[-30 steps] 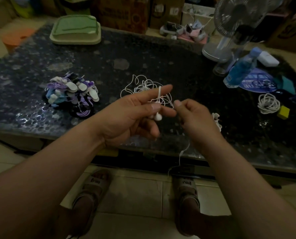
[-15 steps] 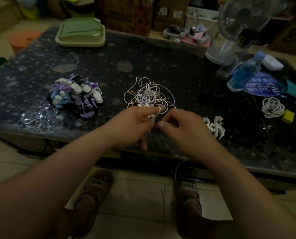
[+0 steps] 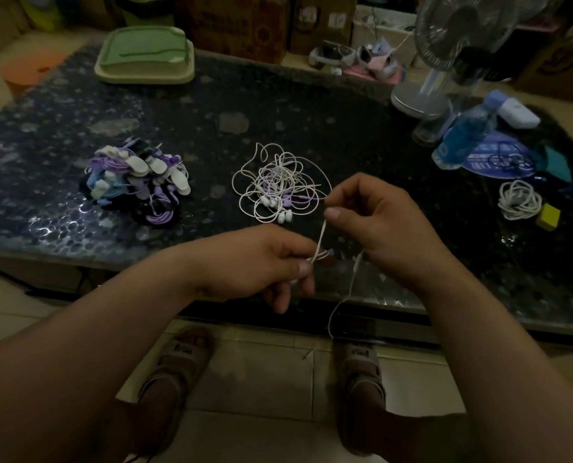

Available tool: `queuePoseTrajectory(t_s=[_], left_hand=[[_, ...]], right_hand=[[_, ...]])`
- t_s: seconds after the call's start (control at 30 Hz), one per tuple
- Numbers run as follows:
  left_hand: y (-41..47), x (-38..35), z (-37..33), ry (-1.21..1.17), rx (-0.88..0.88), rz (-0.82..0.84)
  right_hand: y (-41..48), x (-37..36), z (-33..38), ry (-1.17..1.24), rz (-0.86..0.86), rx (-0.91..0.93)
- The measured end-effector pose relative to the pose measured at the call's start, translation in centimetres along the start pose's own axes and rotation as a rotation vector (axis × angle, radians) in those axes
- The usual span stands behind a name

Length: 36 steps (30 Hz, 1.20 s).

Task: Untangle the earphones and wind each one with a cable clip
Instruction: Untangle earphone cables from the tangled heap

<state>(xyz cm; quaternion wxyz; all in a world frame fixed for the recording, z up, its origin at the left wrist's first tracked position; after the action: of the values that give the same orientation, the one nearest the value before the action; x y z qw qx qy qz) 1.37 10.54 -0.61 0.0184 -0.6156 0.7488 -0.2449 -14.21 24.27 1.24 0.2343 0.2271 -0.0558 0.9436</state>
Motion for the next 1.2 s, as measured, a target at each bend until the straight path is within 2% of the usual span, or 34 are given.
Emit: queuePoseTrajectory(t_s=[0.2, 0.37, 0.47, 0.63, 0.83, 0.9, 1.03, 1.1, 1.2], left_hand=[[-0.1, 0.2, -0.5, -0.145, -0.062, -0.061], [-0.3, 0.1, -1.1, -0.297, -0.093, -0.043], [-0.5, 0.3, -1.4, -0.293, -0.136, -0.071], [-0.4, 0.2, -1.2, -0.312, -0.166, -0.083], [-0.9, 0.9, -1.6, -0.609, -0.271, -0.081], [-0.6, 1.5, -1.4, -0.633, -0.272, -0.217], [0.1, 2.1, -0.2, -0.419, -0.194, -0.529], [0.1, 2.0, 0.2, -0.250, -0.134, -0.594], [0.2, 1.2, 0.7, -0.038, -0.069, -0.584]], right_hand=[[0.0, 0.2, -0.3, 0.065, -0.031, -0.053], [0.5, -0.5, -0.3, 0.350, -0.010, -0.109], [0.7, -0.9, -0.6, 0.544, 0.045, -0.193], [0.7, -1.2, -0.5, 0.676, 0.093, -0.275], [0.8, -1.9, -1.1, 0.844, 0.099, -0.288], [0.3, -2.7, -1.0, 0.721, 0.131, -0.284], [-0.5, -3.9, -0.3, 0.068, 0.148, -0.199], [-0.6, -3.9, 0.0, -0.110, 0.142, -0.182], [-0.8, -3.9, 0.3, -0.306, 0.118, -0.136]])
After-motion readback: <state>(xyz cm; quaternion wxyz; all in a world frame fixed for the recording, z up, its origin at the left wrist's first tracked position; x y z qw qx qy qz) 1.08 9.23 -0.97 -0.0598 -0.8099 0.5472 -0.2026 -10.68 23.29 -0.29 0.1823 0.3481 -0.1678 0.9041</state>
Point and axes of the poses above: each hand's wrist, its own y-axis towards the middle knuckle, its own x-axis out of the back of the hand, z = x × y, the point moved 1 cm from there along y, towards the middle knuckle, and after that the axes turned 7 degrees about z, right-handed, at the moved point
